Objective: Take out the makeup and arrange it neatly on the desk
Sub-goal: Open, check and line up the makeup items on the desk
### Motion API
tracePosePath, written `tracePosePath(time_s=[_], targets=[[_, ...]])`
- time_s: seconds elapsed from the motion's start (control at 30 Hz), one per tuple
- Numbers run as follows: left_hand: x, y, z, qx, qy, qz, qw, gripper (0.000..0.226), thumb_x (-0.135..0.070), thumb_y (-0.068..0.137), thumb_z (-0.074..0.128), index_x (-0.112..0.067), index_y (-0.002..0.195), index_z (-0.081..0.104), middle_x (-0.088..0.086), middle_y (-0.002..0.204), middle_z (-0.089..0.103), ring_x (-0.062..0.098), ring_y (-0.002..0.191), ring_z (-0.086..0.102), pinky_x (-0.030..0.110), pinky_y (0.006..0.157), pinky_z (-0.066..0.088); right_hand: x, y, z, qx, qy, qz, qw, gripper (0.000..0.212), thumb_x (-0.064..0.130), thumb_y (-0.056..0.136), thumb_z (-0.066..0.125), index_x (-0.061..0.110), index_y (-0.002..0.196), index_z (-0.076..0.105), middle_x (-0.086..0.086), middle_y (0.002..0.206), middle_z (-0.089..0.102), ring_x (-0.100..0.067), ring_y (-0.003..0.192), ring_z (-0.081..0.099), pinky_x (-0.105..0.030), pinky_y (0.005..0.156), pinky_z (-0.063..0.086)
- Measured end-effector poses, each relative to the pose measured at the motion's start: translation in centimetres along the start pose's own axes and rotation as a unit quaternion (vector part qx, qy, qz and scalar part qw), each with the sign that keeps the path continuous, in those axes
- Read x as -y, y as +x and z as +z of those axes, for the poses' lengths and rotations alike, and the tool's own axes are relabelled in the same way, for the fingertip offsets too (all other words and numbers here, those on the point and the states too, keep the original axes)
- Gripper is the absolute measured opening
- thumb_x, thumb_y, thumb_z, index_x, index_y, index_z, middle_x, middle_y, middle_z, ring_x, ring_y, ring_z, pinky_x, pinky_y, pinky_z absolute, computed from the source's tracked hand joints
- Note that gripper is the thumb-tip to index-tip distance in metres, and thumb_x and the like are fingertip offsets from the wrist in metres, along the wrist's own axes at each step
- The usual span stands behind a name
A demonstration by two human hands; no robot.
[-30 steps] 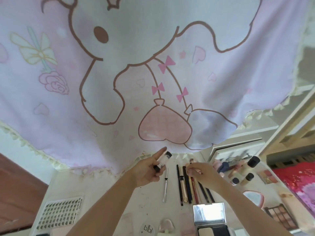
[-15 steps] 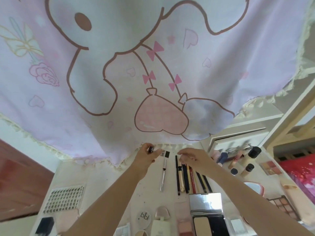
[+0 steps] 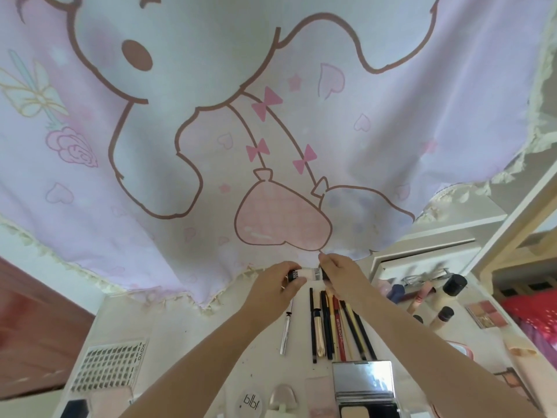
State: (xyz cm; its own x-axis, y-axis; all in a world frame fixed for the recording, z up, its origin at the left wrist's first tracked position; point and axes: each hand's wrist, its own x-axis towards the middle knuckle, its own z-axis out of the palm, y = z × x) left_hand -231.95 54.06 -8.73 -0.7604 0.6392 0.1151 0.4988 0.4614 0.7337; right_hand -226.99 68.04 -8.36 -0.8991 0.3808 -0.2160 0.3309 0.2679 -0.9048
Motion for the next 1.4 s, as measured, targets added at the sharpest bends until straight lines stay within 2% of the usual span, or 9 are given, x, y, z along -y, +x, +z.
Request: tracePosePath(time_s=[0.13, 0.53, 0.73, 0.83, 0.93, 1.07, 1.17, 1.27, 1.4], targets=[[-0.2, -0.1, 0.8, -0.039, 0.071, 0.039, 0.996, 0.018, -0.023, 0.097, 0.035, -0.01, 0.097, 0.047, -0.008, 0.068, 0.04, 0.005, 0.057, 0.036, 0.016, 0.054, 0.031, 0.6, 0.2, 0.7, -0.117, 0.017, -0.019, 0.993, 0.019, 0.011, 0.093, 0.036, 0.015, 0.074, 0.042, 0.0, 0.06, 0.043, -0.012, 0.052, 0.038, -0.024, 0.048, 0.03], [-1.9, 0.7, -0.8, 0.001, -0.032, -0.022, 0.999, 0.033, -0.024, 0.099, 0.03, -0.025, 0.066, 0.031, -0.006, 0.059, 0.034, 0.004, 0.052, 0.03, 0.01, 0.051, 0.034, 2.7, 0.1, -0.3, -0.111, -0.106, -0.181, 0.971, 0.019, 0.0, 0.092, 0.035, 0.011, 0.078, 0.043, 0.006, 0.057, 0.04, -0.006, 0.05, 0.036, -0.013, 0.053, 0.037], [-3.7, 1.7, -1.1, -0.044, 0.163, 0.075, 0.983, 0.018, -0.029, 0.096, 0.038, -0.014, 0.088, 0.045, -0.003, 0.069, 0.048, 0.015, 0.062, 0.048, 0.021, 0.052, 0.03, 4.8, 0.6, -2.6, 0.047, 0.029, 0.081, 0.995, 0.045, 0.035, 0.094, 0.035, 0.015, 0.054, 0.036, 0.006, 0.035, 0.031, -0.008, 0.03, 0.023, -0.017, 0.029, 0.019], [-3.9, 1.9, -1.6, -0.119, 0.312, 0.163, 0.928, 0.031, -0.028, 0.059, 0.083, -0.012, 0.061, 0.057, -0.002, 0.043, 0.051, 0.007, 0.034, 0.046, 0.017, 0.033, 0.032, 5.1, 0.6, -2.8, 0.046, 0.002, 0.094, 0.995, 0.051, 0.037, 0.093, 0.036, 0.015, 0.047, 0.03, 0.006, 0.031, 0.026, -0.008, 0.025, 0.019, -0.015, 0.031, 0.017], [-4.4, 2.1, -1.9, -0.118, 0.33, 0.181, 0.919, 0.04, -0.024, 0.033, 0.092, -0.015, 0.048, 0.055, -0.002, 0.036, 0.038, 0.007, 0.025, 0.033, 0.013, 0.026, 0.022, 5.4, 0.3, -2.4, -0.022, 0.012, 0.075, 0.997, 0.038, 0.022, 0.091, 0.037, 0.01, 0.056, 0.033, -0.002, 0.045, 0.028, -0.009, 0.031, 0.023, -0.019, 0.036, 0.02], [-5.3, 1.9, -2.7, -0.076, 0.232, 0.128, 0.961, 0.035, -0.013, 0.045, 0.086, -0.017, 0.048, 0.051, -0.004, 0.042, 0.023, 0.009, 0.03, 0.025, 0.015, 0.032, 0.018, 5.0, -0.3, -1.5, -0.098, 0.033, -0.007, 0.995, 0.041, 0.014, 0.091, 0.039, 0.011, 0.051, 0.03, -0.001, 0.049, 0.026, -0.01, 0.044, 0.024, -0.019, 0.046, 0.023], [-4.8, 1.7, -1.7, -0.081, 0.009, 0.034, 0.996, 0.046, -0.016, 0.095, 0.04, -0.022, 0.05, 0.031, -0.009, 0.044, 0.027, 0.009, 0.039, 0.036, 0.014, 0.046, 0.026, 5.8, -1.3, -1.4, -0.161, -0.048, -0.223, 0.96, 0.059, 0.014, 0.093, 0.038, 0.028, 0.038, 0.023, 0.012, 0.033, 0.019, -0.009, 0.03, 0.03, -0.013, 0.039, 0.024], [-4.8, 1.9, -2.1, -0.082, -0.172, -0.034, 0.981, 0.047, -0.023, 0.098, 0.03, -0.018, 0.052, 0.035, -0.006, 0.048, 0.033, 0.005, 0.045, 0.033, 0.014, 0.049, 0.027, 7.0, -1.6, -2.2, -0.149, -0.11, -0.358, 0.915, 0.042, 0.024, 0.088, 0.035, 0.037, 0.05, 0.023, 0.018, 0.039, 0.019, -0.004, 0.031, 0.025, -0.01, 0.039, 0.025], [-4.3, 2.3, -4.3, -0.055, -0.112, 0.008, 0.992, 0.037, -0.023, 0.097, 0.034, -0.021, 0.06, 0.037, -0.006, 0.055, 0.037, 0.007, 0.05, 0.035, 0.017, 0.051, 0.03, 6.8, -0.6, -3.1, -0.007, -0.092, -0.218, 0.972, 0.033, 0.026, 0.094, 0.039, 0.022, 0.061, 0.039, 0.01, 0.048, 0.039, -0.001, 0.036, 0.039, -0.011, 0.042, 0.033]])
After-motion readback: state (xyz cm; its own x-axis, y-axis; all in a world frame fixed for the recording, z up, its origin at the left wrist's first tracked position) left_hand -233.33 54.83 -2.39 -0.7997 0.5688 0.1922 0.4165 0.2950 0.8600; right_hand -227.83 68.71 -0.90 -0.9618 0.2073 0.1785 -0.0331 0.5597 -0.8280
